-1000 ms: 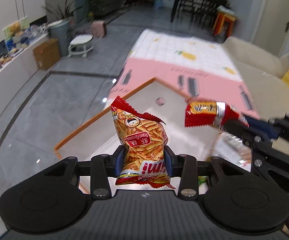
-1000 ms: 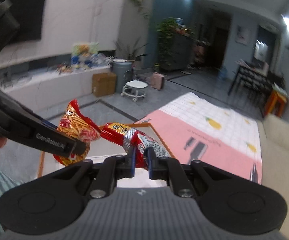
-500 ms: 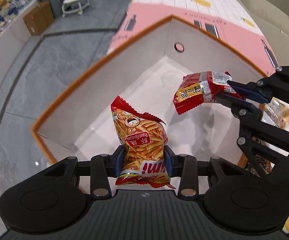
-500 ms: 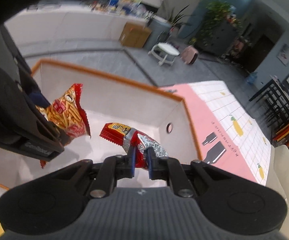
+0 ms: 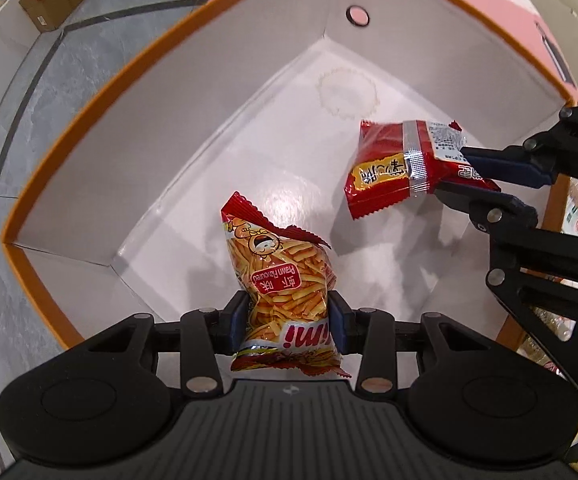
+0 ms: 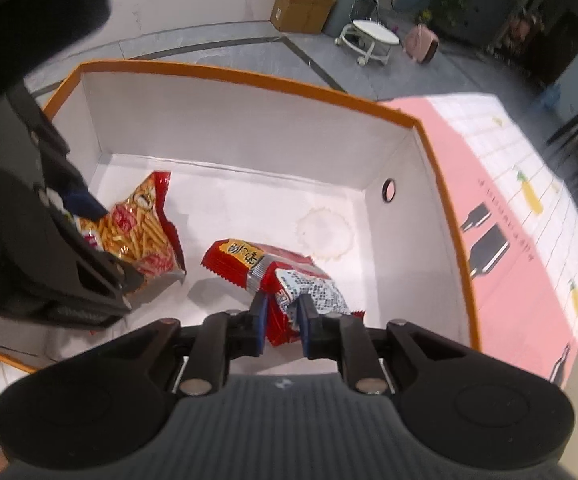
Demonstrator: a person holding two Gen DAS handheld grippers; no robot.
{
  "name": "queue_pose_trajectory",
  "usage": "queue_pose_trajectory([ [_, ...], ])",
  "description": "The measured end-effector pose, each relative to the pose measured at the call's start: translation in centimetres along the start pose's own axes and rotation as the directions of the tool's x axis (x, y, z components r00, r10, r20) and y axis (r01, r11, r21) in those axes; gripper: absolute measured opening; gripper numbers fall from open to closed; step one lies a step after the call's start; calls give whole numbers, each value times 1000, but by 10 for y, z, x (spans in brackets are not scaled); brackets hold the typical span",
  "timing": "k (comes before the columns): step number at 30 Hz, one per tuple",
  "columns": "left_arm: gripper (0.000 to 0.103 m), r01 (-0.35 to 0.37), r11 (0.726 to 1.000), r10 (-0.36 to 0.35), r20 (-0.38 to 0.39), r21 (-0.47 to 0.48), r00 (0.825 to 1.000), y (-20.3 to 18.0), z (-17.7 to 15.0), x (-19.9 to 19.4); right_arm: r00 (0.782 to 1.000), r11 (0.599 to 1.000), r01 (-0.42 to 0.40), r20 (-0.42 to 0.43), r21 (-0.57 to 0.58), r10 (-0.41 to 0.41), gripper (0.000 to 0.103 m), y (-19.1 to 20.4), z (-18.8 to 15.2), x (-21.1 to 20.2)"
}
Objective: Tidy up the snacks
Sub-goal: 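Carry both red packs over the orange box and release them inside, then move both open tools back from the box toward the snack pile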
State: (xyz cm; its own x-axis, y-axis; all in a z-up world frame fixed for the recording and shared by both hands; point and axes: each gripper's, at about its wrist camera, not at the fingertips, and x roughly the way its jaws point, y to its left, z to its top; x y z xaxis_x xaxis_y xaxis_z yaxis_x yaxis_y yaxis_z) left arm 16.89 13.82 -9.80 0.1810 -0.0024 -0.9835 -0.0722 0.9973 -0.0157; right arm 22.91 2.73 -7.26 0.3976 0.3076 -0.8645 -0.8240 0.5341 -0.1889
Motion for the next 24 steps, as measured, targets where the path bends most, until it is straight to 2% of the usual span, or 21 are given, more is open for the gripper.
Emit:
queue_pose_trajectory([
  [3,49,-6,1000,7,-21,10,1000,-3,0,4,999,999,-35,-34,36,36,17,-2,2,5],
  [5,55,-10,1000,10,-21,9,1000,-5,-2,4,998,997,-52,-40,55,54,19,-3,2,5],
  [8,68,-14,1000,14,-18,1,1000,-5,-3,1,997,995,-57,-47,82,61,30,-3,3,6],
  [11,74,-23,1000,23,-5,7,1000,-6,-3,-6,995,988,-82,-48,127,89,39,-7,2,0],
  [15,77,-12,1000,13,15,-3,1000,-5,-5,-18,997,985,-62,-34,158,68,52,-14,6,-9],
  [19,79,-13,1000,15,77,-28,997,-4,-7,-38,999,978,-51,11,201,50,64,-22,3,-30],
  [24,79,1,999,8,196,-46,980,-13,-13,-66,995,949,-22,99,313,-9,65,-29,-12,-61],
])
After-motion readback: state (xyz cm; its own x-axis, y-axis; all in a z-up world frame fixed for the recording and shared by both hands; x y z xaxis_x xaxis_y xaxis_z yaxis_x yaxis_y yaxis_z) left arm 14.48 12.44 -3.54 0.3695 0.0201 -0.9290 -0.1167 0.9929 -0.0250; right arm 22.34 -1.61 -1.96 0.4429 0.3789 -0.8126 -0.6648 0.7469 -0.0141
